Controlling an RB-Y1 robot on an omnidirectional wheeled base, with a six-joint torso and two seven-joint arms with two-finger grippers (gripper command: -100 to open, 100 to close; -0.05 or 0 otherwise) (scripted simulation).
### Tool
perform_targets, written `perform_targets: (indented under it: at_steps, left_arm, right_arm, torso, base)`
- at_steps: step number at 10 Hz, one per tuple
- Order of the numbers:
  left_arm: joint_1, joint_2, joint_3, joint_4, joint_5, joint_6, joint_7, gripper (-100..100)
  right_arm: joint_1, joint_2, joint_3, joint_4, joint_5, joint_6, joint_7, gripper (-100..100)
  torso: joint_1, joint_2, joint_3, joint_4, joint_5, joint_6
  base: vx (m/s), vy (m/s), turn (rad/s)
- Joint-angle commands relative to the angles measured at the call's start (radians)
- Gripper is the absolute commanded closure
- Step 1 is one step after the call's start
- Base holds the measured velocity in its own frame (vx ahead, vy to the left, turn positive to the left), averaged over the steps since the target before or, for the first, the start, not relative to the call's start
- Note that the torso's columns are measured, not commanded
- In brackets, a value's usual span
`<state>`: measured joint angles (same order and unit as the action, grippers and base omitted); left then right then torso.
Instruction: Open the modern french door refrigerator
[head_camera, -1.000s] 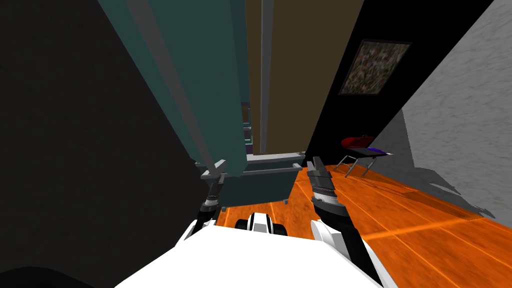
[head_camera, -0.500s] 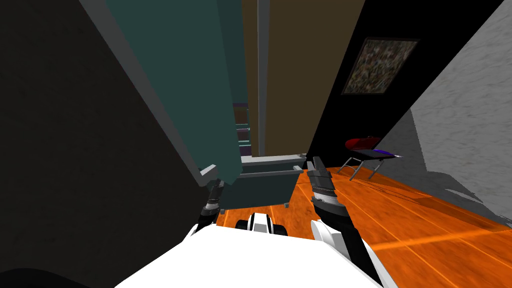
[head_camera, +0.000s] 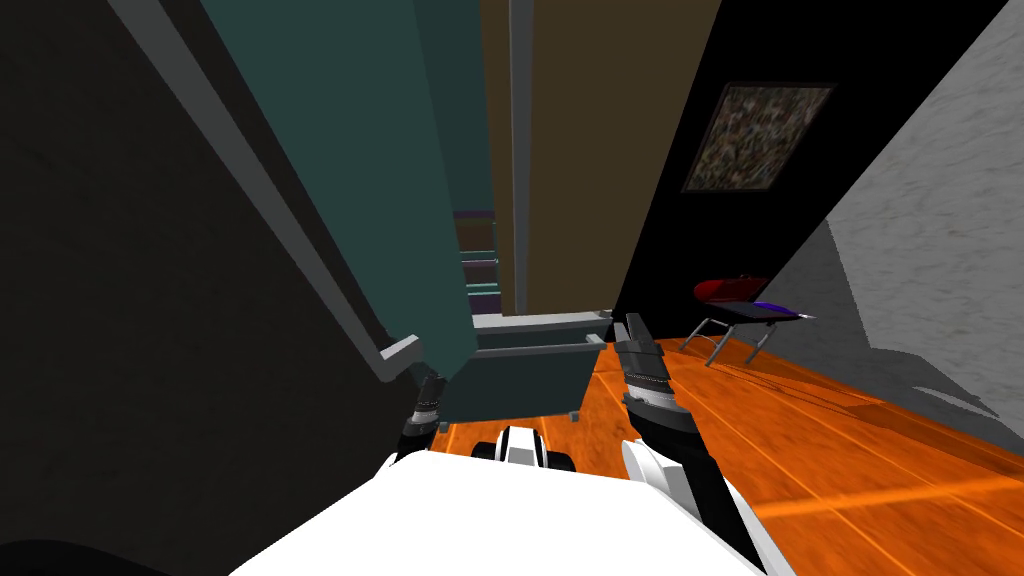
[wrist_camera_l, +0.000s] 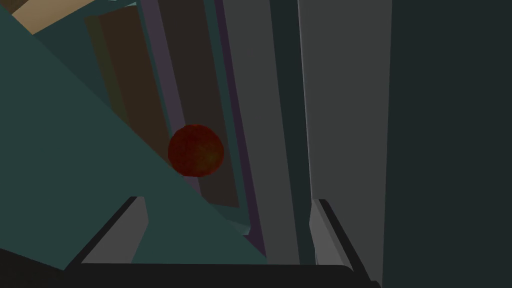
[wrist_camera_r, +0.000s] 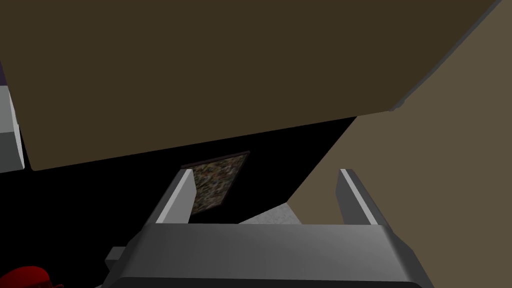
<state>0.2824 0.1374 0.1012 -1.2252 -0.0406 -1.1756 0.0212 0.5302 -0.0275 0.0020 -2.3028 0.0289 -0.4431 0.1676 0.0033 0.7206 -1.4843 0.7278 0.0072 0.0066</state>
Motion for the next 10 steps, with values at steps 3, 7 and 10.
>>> perform_targets:
  at_steps: [3, 7, 10]
  left_arm:
    - [-0.023, -0.021, -0.006, 0.139, 0.001, -0.060, -0.001, -100]
    - [-0.045, -0.050, -0.003, 0.235, 0.007, -0.117, 0.000, -100]
    - [-0.048, -0.074, -0.003, 0.257, 0.008, -0.129, 0.001, -100]
  right_arm:
    - [0.000, 0.000, 0.000, 0.000, 0.000, 0.000, 0.000, 0]
    - [0.000, 0.000, 0.000, 0.000, 0.000, 0.000, 0.000, 0]
    - [0.000, 0.000, 0.000, 0.000, 0.000, 0.000, 0.000, 0]
  torso:
    - [-0.001, 0.000, -0.001, 0.002, -0.002, 0.001]
    - [-0.002, 0.020, 0.010, 0.011, -0.007, -0.006]
    - [-0.003, 0.018, 0.009, 0.011, -0.007, -0.007]
  base:
    - [0.040, -0.047, 0.007]
    - [0.068, -0.039, 0.016]
    - [0.023, -0.018, 0.011]
